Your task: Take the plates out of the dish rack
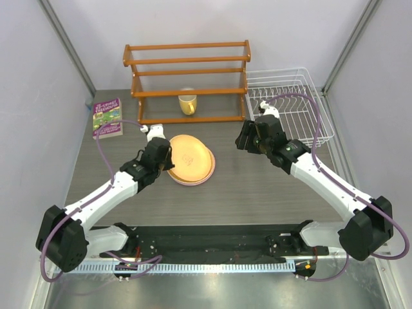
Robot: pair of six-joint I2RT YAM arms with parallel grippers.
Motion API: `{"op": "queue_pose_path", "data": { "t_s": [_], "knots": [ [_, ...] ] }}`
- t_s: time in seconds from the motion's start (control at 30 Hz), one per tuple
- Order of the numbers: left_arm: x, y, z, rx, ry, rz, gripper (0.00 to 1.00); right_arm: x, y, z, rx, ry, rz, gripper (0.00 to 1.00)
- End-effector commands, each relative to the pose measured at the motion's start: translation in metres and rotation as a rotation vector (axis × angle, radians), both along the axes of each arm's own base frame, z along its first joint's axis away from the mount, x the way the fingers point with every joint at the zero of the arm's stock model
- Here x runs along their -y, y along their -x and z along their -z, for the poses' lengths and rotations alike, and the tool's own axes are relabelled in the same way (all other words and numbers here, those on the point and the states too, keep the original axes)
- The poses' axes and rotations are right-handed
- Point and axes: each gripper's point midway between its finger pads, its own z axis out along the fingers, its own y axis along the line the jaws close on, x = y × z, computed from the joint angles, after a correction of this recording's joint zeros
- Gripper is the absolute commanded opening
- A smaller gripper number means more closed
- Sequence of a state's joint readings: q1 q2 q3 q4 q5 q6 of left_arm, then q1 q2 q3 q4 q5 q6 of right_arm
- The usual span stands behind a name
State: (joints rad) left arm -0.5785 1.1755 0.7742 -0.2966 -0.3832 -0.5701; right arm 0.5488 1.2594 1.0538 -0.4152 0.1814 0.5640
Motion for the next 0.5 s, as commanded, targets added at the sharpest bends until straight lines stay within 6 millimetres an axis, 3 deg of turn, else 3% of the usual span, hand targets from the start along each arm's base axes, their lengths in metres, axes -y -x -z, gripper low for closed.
{"op": "queue_pose_path", "data": {
  "t_s": [0.0,0.07,0.1,0.17,0.2,0.23,0.27,0.4,0.43,0.47],
  "knots": [
    [0.001,-0.009,-0.010,0.041,0.021,-0.030,0.34,-0.001,-0.006,-0.006,0.035,0.004,0.005,0.62],
    [0.000,-0.008,-0.008,0.039,0.015,-0.031,0.41,0.000,-0.006,-0.005,0.035,0.006,0.008,0.62],
    [0.000,-0.009,-0.008,0.039,0.013,-0.032,0.52,0.001,-0.006,-0.004,0.032,0.010,0.010,0.62],
    [0.000,-0.009,-0.010,0.039,0.013,-0.030,0.63,0.002,-0.006,-0.004,0.035,0.013,0.016,0.62],
    [0.000,-0.009,-0.011,0.043,0.017,-0.028,0.78,0.003,-0.006,-0.003,0.035,0.016,0.020,0.62],
    [0.001,-0.009,-0.013,0.048,0.018,-0.025,0.84,0.005,-0.007,-0.003,0.039,0.023,0.026,0.62],
    [0.001,-0.010,-0.016,0.056,0.021,-0.022,0.99,0.006,-0.006,-0.004,0.044,0.028,0.029,0.63],
    [0.002,-0.011,-0.033,0.107,0.018,0.011,0.99,0.033,-0.011,-0.005,0.088,0.141,0.109,0.67],
    [0.002,-0.011,-0.040,0.130,0.025,0.018,0.99,0.040,-0.011,-0.006,0.100,0.168,0.128,0.80],
    [0.003,-0.012,-0.046,0.151,0.026,0.025,1.00,0.051,-0.010,-0.003,0.108,0.217,0.150,0.85]
  ]
}}
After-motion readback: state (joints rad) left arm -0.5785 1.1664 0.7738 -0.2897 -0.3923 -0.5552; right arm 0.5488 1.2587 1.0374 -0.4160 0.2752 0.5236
